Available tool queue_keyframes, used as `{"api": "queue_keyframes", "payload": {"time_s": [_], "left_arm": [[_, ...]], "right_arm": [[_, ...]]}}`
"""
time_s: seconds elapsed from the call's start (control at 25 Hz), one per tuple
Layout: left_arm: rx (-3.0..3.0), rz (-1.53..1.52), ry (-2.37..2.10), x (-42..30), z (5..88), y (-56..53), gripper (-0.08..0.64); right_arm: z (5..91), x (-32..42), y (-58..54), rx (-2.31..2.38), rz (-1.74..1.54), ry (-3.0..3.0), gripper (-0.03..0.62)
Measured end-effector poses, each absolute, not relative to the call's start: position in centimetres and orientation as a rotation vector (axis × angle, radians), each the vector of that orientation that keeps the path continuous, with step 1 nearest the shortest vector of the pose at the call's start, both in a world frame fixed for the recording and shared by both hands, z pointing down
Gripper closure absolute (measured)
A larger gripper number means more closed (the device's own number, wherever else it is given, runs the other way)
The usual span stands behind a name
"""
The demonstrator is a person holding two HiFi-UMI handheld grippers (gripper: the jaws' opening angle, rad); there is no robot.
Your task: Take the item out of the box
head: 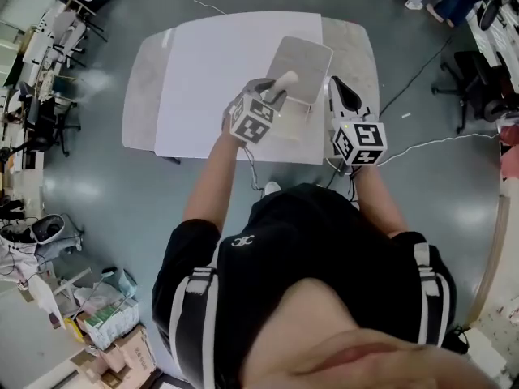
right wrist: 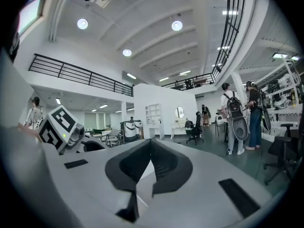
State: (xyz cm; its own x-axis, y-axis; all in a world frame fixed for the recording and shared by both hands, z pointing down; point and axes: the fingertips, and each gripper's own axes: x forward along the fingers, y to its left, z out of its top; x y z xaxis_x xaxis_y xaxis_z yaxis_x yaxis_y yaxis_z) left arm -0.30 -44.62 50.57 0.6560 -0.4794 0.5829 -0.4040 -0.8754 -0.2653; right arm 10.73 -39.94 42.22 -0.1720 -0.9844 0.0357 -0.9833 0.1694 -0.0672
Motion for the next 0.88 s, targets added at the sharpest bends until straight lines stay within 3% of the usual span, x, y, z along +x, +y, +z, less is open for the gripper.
{"api": "queue_keyframes", "payload": {"time_s": [0.24, 0.44, 0.88], "left_arm": [[-2.738, -0.451, 1.288, -3.7, 40.0, -45.0, 0.42], [-2.546, -0.208, 1.639, -10.2, 35.7, -43.4, 0.42], [-2.462, -0.13, 1.736, -11.9, 35.7, -41.1, 0.42]], "right_arm": [[39.0, 9.2, -41.0, -1.879, -0.058, 2.386, 0.58], [37.0, 8.0, -40.8, -1.846, -0.007, 2.381, 0.58], [36.8, 7.0, -40.4, -1.824, 0.003, 2.395, 0.58]]}}
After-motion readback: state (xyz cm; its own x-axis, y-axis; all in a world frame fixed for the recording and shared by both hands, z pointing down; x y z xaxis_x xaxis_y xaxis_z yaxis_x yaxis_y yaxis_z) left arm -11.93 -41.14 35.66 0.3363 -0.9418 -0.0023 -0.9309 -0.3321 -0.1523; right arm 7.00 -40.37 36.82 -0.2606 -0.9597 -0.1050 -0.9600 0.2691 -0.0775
